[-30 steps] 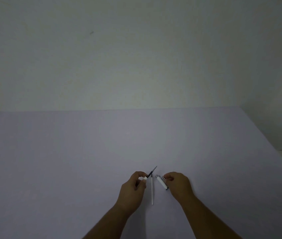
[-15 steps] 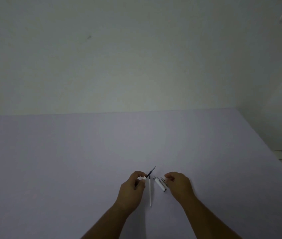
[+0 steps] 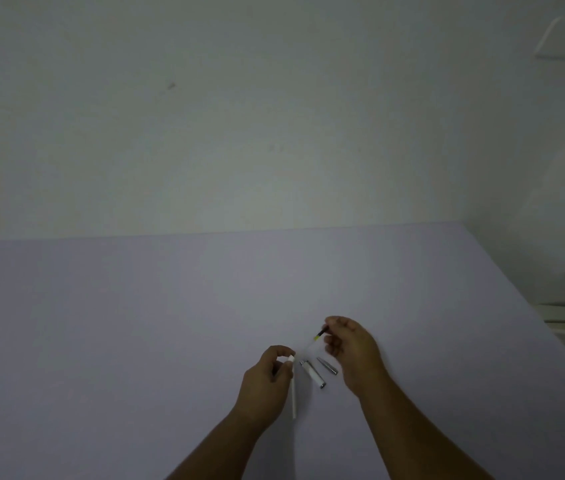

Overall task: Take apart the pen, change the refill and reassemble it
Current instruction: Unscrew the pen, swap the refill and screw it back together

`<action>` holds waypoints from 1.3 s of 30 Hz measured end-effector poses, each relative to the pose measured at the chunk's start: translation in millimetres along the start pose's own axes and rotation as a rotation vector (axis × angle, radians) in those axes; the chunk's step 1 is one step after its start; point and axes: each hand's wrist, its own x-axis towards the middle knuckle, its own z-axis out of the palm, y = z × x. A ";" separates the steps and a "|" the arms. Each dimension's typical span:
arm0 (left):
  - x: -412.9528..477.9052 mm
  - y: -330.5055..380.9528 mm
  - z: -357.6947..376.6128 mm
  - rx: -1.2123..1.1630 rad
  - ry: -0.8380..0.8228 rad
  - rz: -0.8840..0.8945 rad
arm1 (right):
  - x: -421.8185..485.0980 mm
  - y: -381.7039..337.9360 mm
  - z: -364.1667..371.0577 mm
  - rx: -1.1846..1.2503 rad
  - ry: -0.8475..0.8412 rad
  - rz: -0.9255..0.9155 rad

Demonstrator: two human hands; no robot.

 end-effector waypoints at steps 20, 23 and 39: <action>1.4 -26.7 2.9 0.094 0.026 -0.063 | 14.7 38.9 -43.0 -1.054 0.172 -0.090; 1.7 -25.8 1.6 0.095 0.043 -0.057 | 14.9 38.3 -42.6 -1.050 0.166 -0.092; 1.8 -24.3 -14.4 0.121 0.155 -0.118 | -16.5 67.2 28.2 -1.456 -0.071 -0.164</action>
